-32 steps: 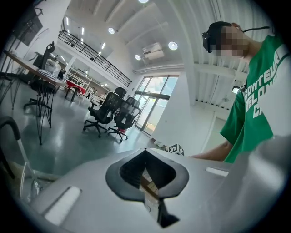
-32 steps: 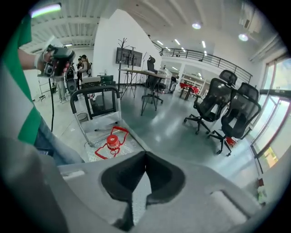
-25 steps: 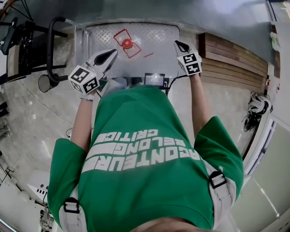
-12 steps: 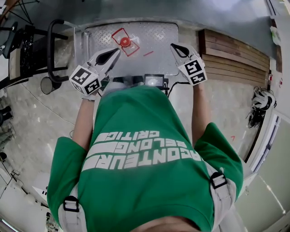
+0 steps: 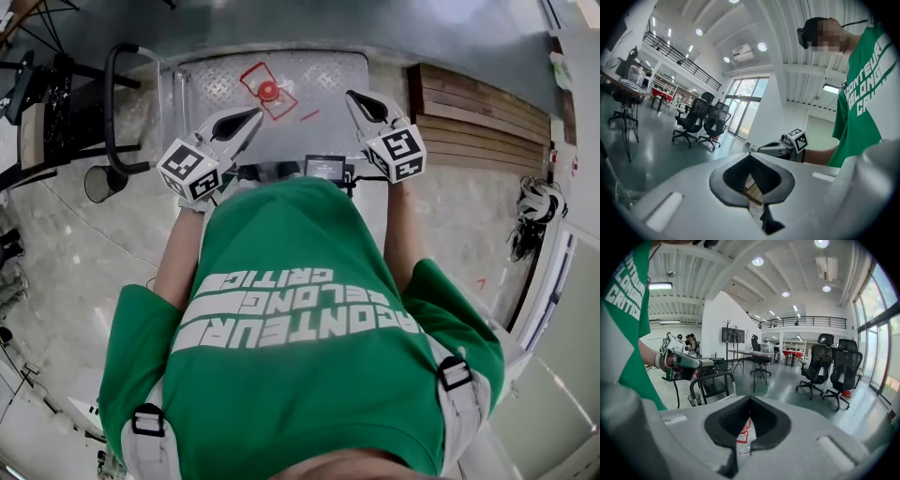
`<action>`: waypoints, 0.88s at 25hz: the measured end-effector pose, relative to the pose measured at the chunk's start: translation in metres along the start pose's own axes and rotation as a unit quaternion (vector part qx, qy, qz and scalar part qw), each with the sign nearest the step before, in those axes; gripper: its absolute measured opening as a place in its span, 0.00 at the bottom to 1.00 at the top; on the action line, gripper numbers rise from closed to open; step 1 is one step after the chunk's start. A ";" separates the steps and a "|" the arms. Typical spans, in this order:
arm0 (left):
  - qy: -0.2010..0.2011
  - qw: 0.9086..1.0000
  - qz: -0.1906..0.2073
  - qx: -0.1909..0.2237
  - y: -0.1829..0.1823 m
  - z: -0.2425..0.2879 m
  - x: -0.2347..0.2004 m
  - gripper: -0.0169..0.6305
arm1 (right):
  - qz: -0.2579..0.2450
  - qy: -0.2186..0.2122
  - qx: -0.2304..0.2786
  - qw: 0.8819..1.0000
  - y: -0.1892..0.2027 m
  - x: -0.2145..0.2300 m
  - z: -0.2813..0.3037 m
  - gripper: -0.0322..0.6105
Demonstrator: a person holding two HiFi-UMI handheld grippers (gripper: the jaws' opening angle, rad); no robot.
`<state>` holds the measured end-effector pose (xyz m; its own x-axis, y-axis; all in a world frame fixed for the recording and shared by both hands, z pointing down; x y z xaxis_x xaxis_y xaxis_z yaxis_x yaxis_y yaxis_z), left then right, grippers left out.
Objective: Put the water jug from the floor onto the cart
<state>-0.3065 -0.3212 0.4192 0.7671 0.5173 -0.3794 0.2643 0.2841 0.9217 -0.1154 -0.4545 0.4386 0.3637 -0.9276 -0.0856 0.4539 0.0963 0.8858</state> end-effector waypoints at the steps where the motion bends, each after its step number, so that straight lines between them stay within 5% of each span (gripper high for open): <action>1: -0.001 1.000 -0.001 0.000 0.002 -0.002 -0.001 0.05 | -0.003 -0.001 0.002 1.000 -0.004 -0.005 0.004 0.04; 22: -0.022 1.000 -0.005 0.012 -0.005 -0.020 -0.014 0.05 | -0.010 -0.021 0.000 1.000 -0.012 -0.030 0.020 0.04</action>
<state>-0.3302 -0.3136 0.4186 0.7889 0.4793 -0.3845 0.2849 0.2692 0.9200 -0.1480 -0.4351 0.4399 0.3199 -0.9436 -0.0848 0.4612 0.0769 0.8839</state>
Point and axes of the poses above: the fingertips, and each gripper's own axes: z forward along the fingers, x to its right, y out of its underside, the point moved 5 cm from there along -z, backward along the fingers, and after that the axes turned 2 degrees about y, right-handed, at the moved point
